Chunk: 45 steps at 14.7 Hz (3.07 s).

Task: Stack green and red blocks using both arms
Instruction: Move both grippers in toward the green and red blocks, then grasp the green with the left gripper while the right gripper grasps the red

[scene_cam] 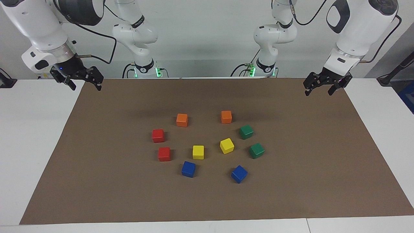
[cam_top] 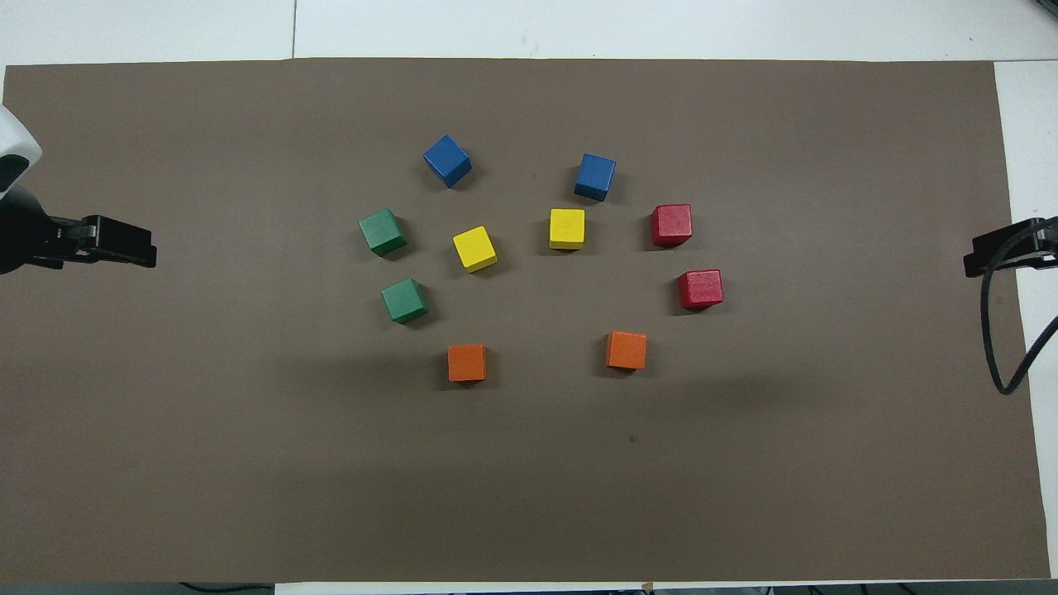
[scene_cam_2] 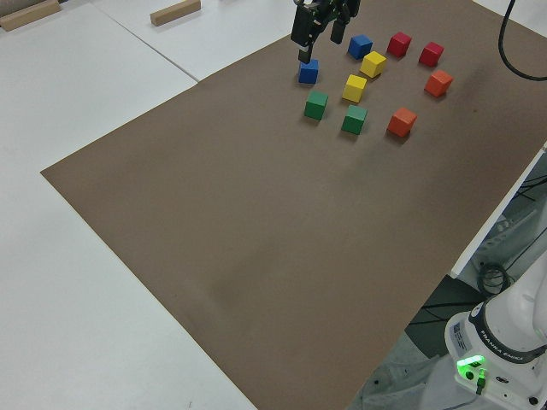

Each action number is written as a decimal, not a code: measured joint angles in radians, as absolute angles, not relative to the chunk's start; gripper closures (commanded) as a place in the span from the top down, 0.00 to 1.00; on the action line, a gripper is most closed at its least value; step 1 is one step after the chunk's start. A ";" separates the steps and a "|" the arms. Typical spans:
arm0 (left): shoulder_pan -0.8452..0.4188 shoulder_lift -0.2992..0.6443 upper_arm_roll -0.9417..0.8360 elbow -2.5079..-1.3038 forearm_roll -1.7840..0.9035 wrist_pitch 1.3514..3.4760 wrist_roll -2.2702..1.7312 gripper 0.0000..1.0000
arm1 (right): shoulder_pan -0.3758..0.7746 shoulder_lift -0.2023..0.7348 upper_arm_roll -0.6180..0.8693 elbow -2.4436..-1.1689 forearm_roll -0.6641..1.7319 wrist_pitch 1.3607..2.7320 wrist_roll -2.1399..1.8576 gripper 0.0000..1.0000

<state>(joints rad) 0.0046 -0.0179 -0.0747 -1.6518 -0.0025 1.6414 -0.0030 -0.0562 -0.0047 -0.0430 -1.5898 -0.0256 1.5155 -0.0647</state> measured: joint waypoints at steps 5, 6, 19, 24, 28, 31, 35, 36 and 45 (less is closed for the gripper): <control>0.005 -0.018 -0.075 -1.652 -0.003 1.641 -0.003 1.00 | -0.056 -0.005 -0.043 -1.590 -0.026 1.515 -0.065 1.00; 0.005 -0.018 -0.075 -1.652 -0.003 1.641 -0.003 1.00 | -0.056 -0.005 -0.043 -1.590 -0.026 1.515 -0.065 1.00; -0.099 0.056 -0.082 -1.670 -0.025 1.741 -0.292 1.00 | 0.013 -0.006 -0.031 -1.676 -0.023 1.640 -0.017 1.00; -0.204 0.185 -0.085 -1.694 -0.025 1.888 -0.518 1.00 | 0.103 0.012 -0.028 -1.779 -0.023 1.793 0.084 1.00; -0.296 0.236 -0.087 -1.783 -0.025 2.028 -0.708 1.00 | 0.130 0.058 -0.027 -1.846 -0.023 1.911 0.101 1.00; -0.341 0.248 -0.086 -1.853 -0.025 2.105 -0.770 1.00 | 0.159 0.105 -0.026 -1.857 -0.023 1.962 0.134 1.00; -0.349 0.249 -0.084 -1.926 -0.025 2.163 -0.779 1.00 | 0.207 0.151 -0.025 -1.858 0.000 2.035 0.204 1.00; -0.350 0.251 -0.084 -1.935 -0.025 2.166 -0.779 1.00 | 0.216 0.162 -0.025 -1.858 0.007 2.054 0.213 1.00; -0.365 0.263 -0.085 -1.973 -0.025 2.225 -0.779 1.00 | 0.256 0.248 -0.024 -1.860 0.025 2.165 0.251 1.00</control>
<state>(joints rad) -0.3652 0.2629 -0.0847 -1.9732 -0.0245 2.2250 -0.7790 0.2560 0.2481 -0.0239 -1.8597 0.0252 2.1651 0.2508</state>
